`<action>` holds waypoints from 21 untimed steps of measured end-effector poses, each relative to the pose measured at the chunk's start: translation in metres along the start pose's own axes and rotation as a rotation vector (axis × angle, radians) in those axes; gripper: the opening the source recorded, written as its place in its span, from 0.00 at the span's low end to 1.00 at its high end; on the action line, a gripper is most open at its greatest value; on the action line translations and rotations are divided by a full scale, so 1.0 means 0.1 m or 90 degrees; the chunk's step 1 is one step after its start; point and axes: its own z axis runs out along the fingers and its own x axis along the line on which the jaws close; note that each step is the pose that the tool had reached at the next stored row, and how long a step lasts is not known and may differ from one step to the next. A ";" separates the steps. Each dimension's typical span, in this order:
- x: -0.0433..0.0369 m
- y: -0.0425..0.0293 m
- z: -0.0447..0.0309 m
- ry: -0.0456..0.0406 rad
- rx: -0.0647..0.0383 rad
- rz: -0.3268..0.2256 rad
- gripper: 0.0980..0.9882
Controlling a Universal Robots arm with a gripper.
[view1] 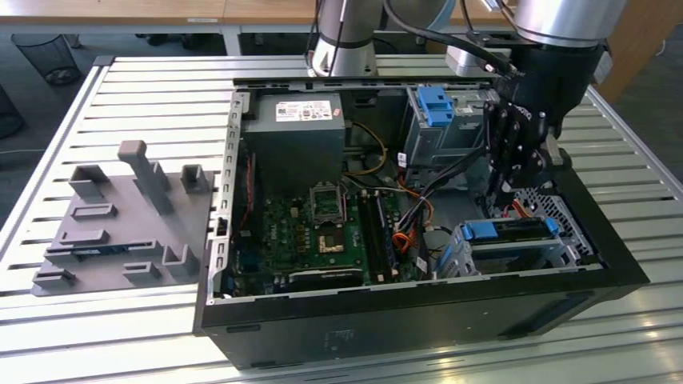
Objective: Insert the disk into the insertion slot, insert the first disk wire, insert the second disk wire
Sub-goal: 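Insert the second disk wire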
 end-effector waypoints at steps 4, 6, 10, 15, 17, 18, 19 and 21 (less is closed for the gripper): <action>-0.015 -0.007 0.009 0.0012 0.000 0.000 0.15; -0.019 -0.008 0.010 0.0013 0.000 0.000 0.05; -0.024 -0.010 0.010 0.0014 0.000 0.000 0.05; -0.011 -0.010 0.015 -0.0036 0.000 0.000 0.05; 0.003 -0.011 0.017 -0.0217 -0.001 0.000 0.05; 0.010 -0.011 0.019 -0.0333 -0.002 0.000 0.05; 0.017 -0.012 0.021 -0.0455 -0.002 0.001 0.05; 0.026 -0.012 0.023 -0.0567 -0.003 0.001 0.05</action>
